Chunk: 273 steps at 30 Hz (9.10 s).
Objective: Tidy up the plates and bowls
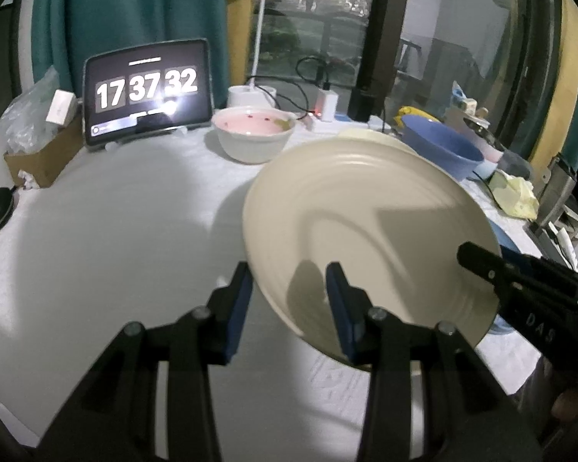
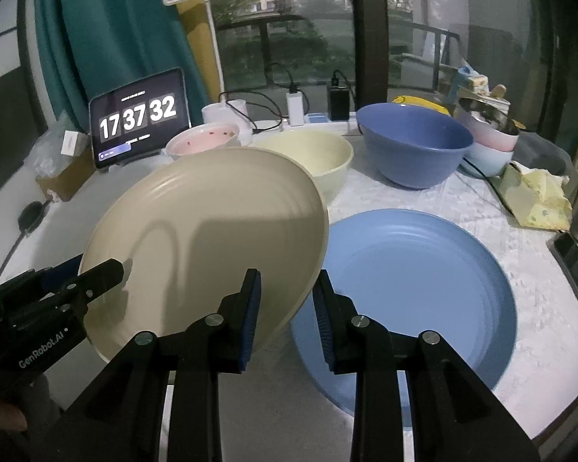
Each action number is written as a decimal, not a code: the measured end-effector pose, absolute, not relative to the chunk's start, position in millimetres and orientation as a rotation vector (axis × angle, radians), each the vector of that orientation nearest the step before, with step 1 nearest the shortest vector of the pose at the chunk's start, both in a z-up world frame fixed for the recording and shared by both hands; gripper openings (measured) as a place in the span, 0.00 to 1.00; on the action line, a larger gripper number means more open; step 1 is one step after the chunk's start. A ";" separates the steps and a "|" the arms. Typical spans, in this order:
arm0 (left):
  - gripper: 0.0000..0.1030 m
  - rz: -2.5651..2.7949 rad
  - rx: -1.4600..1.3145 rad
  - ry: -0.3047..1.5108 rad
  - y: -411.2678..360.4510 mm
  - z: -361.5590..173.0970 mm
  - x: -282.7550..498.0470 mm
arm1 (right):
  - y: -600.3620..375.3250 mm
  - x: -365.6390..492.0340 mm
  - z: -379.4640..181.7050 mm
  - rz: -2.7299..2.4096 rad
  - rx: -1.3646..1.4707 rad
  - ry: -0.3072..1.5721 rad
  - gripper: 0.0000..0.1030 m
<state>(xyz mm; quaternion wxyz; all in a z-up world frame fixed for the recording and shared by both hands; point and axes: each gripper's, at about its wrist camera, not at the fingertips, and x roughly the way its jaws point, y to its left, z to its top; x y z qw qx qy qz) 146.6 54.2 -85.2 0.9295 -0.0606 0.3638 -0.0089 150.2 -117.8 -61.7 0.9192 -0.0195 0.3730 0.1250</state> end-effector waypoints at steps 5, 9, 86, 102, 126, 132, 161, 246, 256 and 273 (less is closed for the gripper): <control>0.39 -0.033 -0.111 0.744 41.3 -83.5 148.0 | -131.5 148.2 -61.2 0.242 -0.021 0.762 0.29; 0.39 -0.043 -0.105 0.747 32.8 -84.0 148.2 | -140.5 146.2 -61.4 0.232 -0.014 0.762 0.29; 0.41 -0.213 0.076 0.816 -95.5 -104.4 167.9 | -272.0 140.2 -77.3 0.021 0.148 0.762 0.39; 0.41 -0.202 0.064 0.805 -90.1 -99.6 167.1 | -270.5 135.1 -64.9 0.007 0.115 0.707 0.39; 0.46 -0.163 -0.001 0.864 -81.4 -123.0 206.0 | -293.7 169.6 -107.5 0.022 0.209 0.819 0.40; 0.46 -0.178 -0.022 0.866 -82.2 -124.5 213.1 | -292.9 172.6 -109.1 0.053 0.226 0.818 0.40; 0.41 -0.176 0.013 0.784 -64.7 -110.8 186.4 | -254.1 154.7 -95.0 0.053 0.124 0.810 0.28; 0.45 0.064 -0.259 0.831 179.7 -127.2 192.4 | -11.8 226.5 -102.7 0.296 -0.034 0.945 0.31; 0.45 0.090 -0.189 0.805 168.9 -128.7 197.4 | -13.4 241.9 -113.0 0.298 -0.030 0.986 0.32; 0.47 0.208 -0.183 0.737 162.3 -101.6 181.6 | -27.3 240.9 -110.2 0.339 -0.040 0.981 0.34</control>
